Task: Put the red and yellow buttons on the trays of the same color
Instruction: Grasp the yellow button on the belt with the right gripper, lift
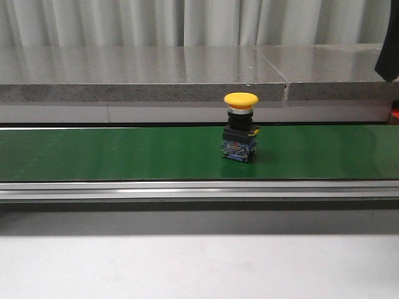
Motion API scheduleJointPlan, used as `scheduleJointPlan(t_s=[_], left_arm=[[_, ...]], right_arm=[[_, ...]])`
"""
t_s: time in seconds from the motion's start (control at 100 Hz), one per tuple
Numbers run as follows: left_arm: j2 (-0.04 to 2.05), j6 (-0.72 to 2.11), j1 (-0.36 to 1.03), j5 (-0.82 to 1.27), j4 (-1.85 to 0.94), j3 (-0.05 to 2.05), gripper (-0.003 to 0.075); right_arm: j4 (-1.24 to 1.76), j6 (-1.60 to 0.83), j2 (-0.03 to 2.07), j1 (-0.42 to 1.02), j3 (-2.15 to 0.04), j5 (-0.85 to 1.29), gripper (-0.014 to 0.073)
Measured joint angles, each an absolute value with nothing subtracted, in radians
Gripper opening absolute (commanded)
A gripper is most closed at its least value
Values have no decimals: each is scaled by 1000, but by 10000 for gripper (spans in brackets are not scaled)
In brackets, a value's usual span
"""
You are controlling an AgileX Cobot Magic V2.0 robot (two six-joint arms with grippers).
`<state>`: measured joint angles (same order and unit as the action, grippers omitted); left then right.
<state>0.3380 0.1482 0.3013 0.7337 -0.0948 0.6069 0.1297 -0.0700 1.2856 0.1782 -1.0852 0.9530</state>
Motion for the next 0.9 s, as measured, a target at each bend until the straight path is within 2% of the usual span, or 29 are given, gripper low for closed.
scheduleJointPlan(t_s=[0.36,0.79,0.86,0.9], left_arm=[[338,148,301,734,-95,607,-21],[338,148,301,734,-95,607,-21],[338,148,301,734,-95,607,-21],[338,148,301,734,-95,607,-21]], right_arm=[[171,-291,1467,281,-1238,998,489],[309,-441,1685,315,-1356,968,487],[311,-446,1712,315,-1369,957,444],[313,-448,1722,315,-1374,949,381]])
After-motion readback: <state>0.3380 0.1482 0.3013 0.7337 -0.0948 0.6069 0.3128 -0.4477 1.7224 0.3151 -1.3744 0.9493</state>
